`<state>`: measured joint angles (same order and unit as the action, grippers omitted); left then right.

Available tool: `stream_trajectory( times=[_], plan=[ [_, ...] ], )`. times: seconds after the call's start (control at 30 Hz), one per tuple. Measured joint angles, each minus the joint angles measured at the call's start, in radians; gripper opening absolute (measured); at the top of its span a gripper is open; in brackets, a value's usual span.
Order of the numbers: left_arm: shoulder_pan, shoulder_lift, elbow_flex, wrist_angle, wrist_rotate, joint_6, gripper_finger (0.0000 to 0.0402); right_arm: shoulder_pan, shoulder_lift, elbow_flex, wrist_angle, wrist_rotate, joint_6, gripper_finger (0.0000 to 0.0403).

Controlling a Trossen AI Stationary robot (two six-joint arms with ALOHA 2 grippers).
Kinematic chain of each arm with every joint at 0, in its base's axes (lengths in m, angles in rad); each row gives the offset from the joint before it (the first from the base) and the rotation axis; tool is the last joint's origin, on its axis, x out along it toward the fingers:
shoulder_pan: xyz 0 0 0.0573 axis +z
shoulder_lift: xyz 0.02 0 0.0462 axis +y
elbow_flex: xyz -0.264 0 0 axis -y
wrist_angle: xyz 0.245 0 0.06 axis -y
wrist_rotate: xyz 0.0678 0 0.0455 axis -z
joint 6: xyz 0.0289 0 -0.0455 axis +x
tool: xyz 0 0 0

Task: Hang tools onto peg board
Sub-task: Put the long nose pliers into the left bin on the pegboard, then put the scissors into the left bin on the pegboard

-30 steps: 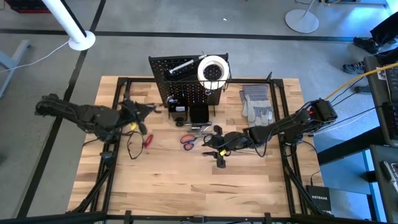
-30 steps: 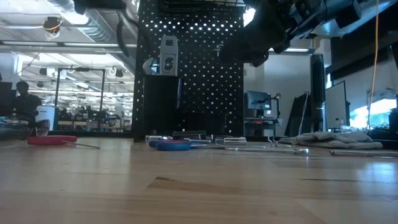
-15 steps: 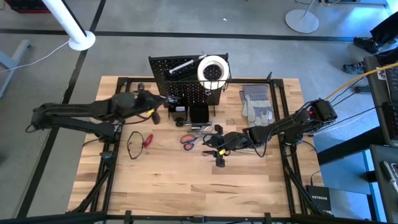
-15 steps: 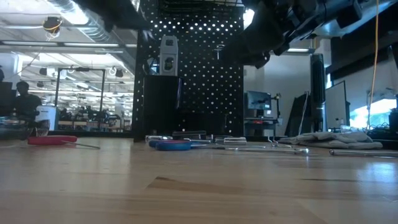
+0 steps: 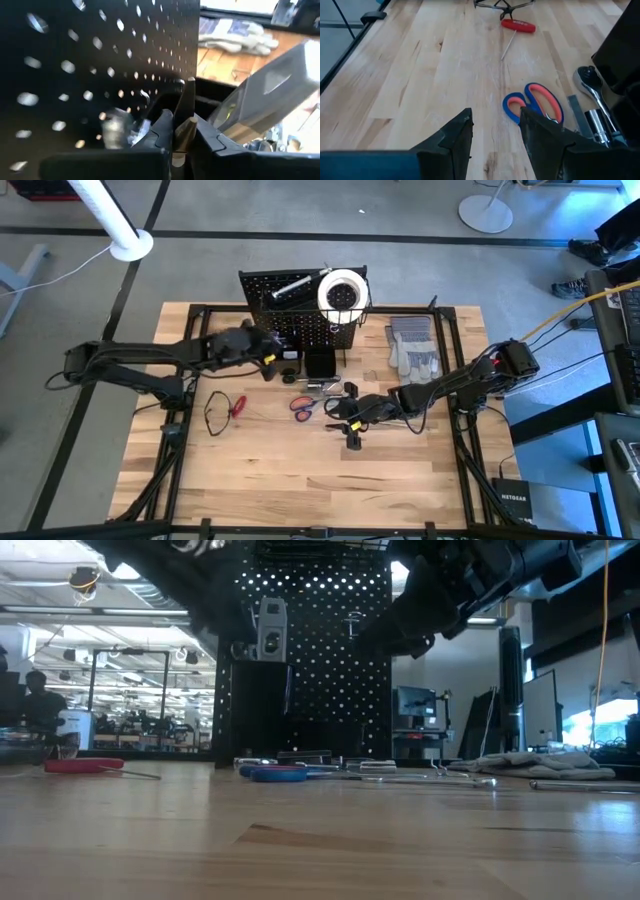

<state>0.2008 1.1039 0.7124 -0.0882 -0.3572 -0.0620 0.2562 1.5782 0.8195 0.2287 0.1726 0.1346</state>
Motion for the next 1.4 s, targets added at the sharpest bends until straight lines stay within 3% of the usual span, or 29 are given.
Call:
stream_trajectory(
  times=[0.2,0.43,0.67,0.87,1.0,1.2,1.4],
  plan=[
    [0.005,0.062,0.0,-0.013,0.003,-0.017,0.0025,0.0,0.0,0.0,-0.001,-0.009,0.006,0.0166],
    [0.006,0.032,0.002,-0.025,-0.003,-0.042,0.0128,0.0,0.0,0.0,-0.003,-0.034,0.011,0.0166],
    [-0.01,-0.109,0.151,-0.369,0.077,-0.098,0.0193,0.0,-0.027,0.0,-0.068,-0.035,0.01,0.0166],
    [-0.174,-0.223,0.174,-0.534,0.215,-0.212,0.0194,0.02,-0.085,0.0,-0.142,-0.07,0.016,0.0166],
    [-0.352,-0.212,0.154,-0.581,0.214,-0.343,0.0184,0.054,-0.099,0.0,-0.159,-0.095,0.019,0.0166],
    [-0.539,-0.128,0.063,-0.457,0.129,-0.502,0.0174,0.08,-0.09,0.001,-0.191,-0.099,0.056,0.0166],
    [-0.597,0.012,0.015,-0.253,0.101,-0.536,0.0174,0.077,-0.09,0.001,-0.189,-0.1,0.118,0.0166]
  ],
)
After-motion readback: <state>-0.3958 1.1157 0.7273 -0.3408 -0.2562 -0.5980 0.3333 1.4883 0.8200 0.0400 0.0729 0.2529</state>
